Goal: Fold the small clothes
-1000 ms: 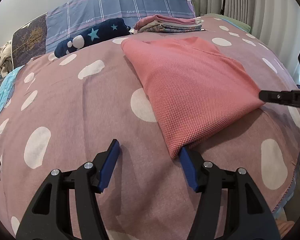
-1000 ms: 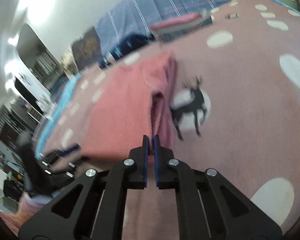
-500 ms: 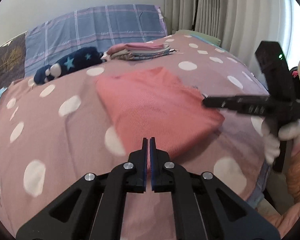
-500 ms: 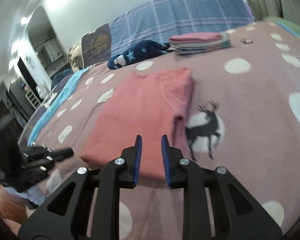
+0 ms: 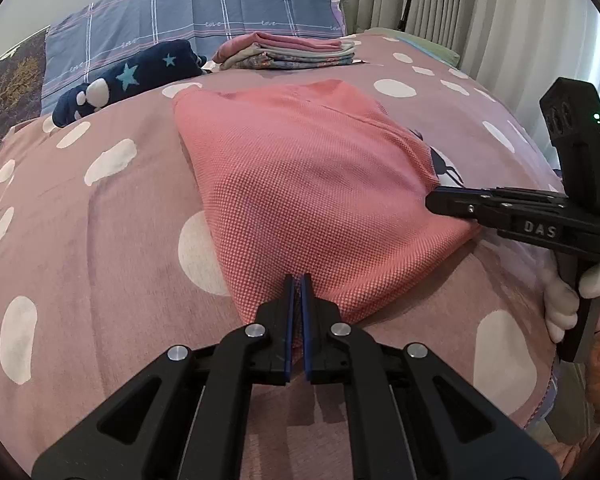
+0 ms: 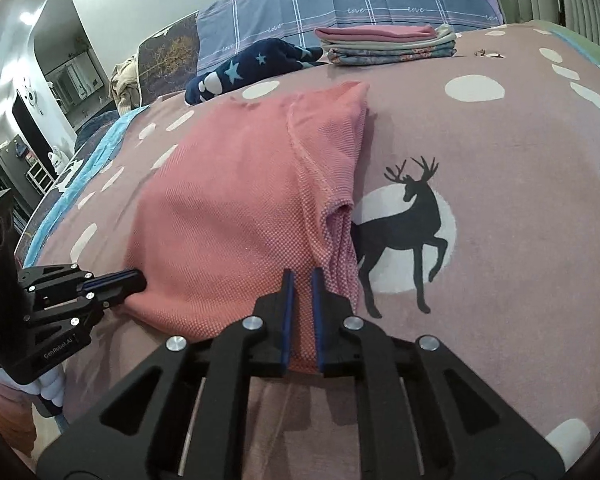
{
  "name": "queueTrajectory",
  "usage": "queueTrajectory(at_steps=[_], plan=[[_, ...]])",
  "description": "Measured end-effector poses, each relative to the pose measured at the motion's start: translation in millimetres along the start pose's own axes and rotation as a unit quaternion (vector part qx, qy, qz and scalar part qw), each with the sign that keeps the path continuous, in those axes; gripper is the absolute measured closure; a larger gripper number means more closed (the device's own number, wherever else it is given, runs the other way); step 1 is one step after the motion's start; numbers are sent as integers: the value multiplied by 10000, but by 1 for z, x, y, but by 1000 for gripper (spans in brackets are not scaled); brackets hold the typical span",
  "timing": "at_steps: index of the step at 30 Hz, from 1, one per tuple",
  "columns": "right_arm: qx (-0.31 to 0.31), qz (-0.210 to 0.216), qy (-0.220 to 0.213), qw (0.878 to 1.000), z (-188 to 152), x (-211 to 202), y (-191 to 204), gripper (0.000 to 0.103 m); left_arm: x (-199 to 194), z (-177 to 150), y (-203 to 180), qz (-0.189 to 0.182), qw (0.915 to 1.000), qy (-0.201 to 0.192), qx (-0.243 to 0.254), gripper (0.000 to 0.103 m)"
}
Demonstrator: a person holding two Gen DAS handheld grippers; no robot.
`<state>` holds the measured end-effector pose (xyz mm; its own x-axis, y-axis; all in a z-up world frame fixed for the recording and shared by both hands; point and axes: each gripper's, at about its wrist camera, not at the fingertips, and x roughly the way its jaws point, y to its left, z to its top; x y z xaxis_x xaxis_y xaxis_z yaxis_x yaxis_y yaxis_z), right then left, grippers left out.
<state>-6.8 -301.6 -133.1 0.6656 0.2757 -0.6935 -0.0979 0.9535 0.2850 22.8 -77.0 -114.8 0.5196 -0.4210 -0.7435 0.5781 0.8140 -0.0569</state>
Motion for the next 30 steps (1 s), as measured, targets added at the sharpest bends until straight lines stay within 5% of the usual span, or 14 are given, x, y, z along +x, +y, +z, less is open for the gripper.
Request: queueTrajectory(at_steps=[3, 5, 6, 9, 11, 16, 19, 22, 25, 30], plan=[[12, 291, 8, 9996, -1, -2, -1, 79, -1, 0, -5, 105, 9999, -6, 66, 99], [53, 624, 28, 9980, 0, -5, 2, 53, -3, 0, -6, 153, 9998, -27, 100, 99], [131, 614, -10, 9980, 1, -8, 3, 52, -4, 1, -6, 166, 9998, -34, 98, 99], [284, 652, -256, 9971, 5, -20, 6, 54, -12, 6, -7, 171, 9998, -64, 90, 98], [364, 682, -479, 9959, 13, -30, 7, 68, -19, 13, -7, 218, 9994, -232, 161, 96], [182, 476, -849, 9951, 49, -34, 9, 70, -19, 37, 6, 295, 9981, -550, -23, 83], [178, 576, -525, 9968, 63, -12, 6, 81, 8, 38, 18, 295, 9992, -213, -185, 79], [142, -21, 204, 9997, 58, 28, -5, 87, 20, 28, 14, 379, 9992, -123, 35, 78], [249, 210, 154, 9994, 50, 31, -18, 90, 19, 28, 17, 302, 9995, -91, 9, 77], [6, -13, 151, 9999, 52, 27, -9, 90, 9, 32, 24, 103, 9998, -135, -115, 76]])
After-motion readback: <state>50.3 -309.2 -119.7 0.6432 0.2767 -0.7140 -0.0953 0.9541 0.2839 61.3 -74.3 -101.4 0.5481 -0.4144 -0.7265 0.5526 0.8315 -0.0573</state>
